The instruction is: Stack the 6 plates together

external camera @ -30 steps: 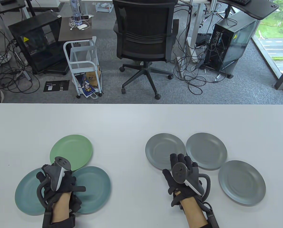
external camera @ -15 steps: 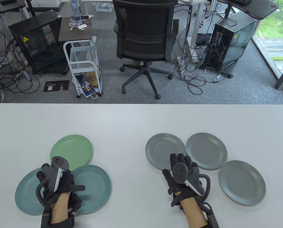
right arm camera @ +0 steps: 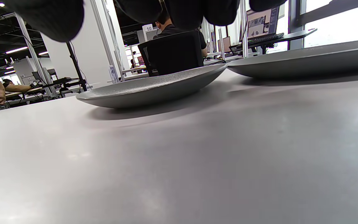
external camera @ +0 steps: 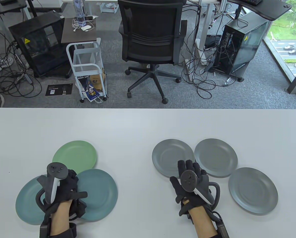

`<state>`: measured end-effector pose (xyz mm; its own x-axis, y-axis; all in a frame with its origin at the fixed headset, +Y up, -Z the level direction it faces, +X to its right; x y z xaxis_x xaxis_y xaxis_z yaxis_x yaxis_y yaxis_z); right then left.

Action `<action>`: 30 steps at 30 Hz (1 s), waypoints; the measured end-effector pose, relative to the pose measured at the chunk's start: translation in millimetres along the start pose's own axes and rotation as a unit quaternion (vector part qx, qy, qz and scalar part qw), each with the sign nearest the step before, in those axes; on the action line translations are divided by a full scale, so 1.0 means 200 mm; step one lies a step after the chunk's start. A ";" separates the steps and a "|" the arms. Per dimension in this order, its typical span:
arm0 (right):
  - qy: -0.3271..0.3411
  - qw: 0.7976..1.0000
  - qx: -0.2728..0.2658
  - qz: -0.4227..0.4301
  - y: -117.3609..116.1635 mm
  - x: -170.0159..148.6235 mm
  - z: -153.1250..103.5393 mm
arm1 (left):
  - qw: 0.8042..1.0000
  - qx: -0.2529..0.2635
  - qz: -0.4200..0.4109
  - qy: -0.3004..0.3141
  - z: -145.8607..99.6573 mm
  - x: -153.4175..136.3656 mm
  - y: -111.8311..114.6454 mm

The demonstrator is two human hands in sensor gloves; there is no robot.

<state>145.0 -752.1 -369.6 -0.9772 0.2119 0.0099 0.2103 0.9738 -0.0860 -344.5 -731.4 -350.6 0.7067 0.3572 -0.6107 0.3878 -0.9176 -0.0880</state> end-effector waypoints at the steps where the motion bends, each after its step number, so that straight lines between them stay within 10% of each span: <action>1: 0.000 1.000 0.000 0.000 0.00 0.00 0.00 | 1.000 -0.002 -0.007 0.005 0.00 0.00 0.00; 30: -0.002 1.000 0.011 0.005 -0.01 -0.01 0.00 | 0.990 -0.063 -0.076 0.103 -0.15 0.29 0.21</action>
<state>146.1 -754.1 -370.2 -0.9751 0.2219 0.0054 0.2200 0.9695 -0.1078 -269.4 -745.0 -365.5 0.7357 0.5287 -0.4234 0.5600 -0.8264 -0.0589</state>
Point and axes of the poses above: the tracker on the back of each hand, its own x axis roughly to the thumb side, its own z axis roughly from the wrist to the fingertips, y = z × x, the point moved 3 cm from there along z, roughly from the wrist to the fingertips, and after that the axes turned 4 degrees about x, right-handed, at the moved point
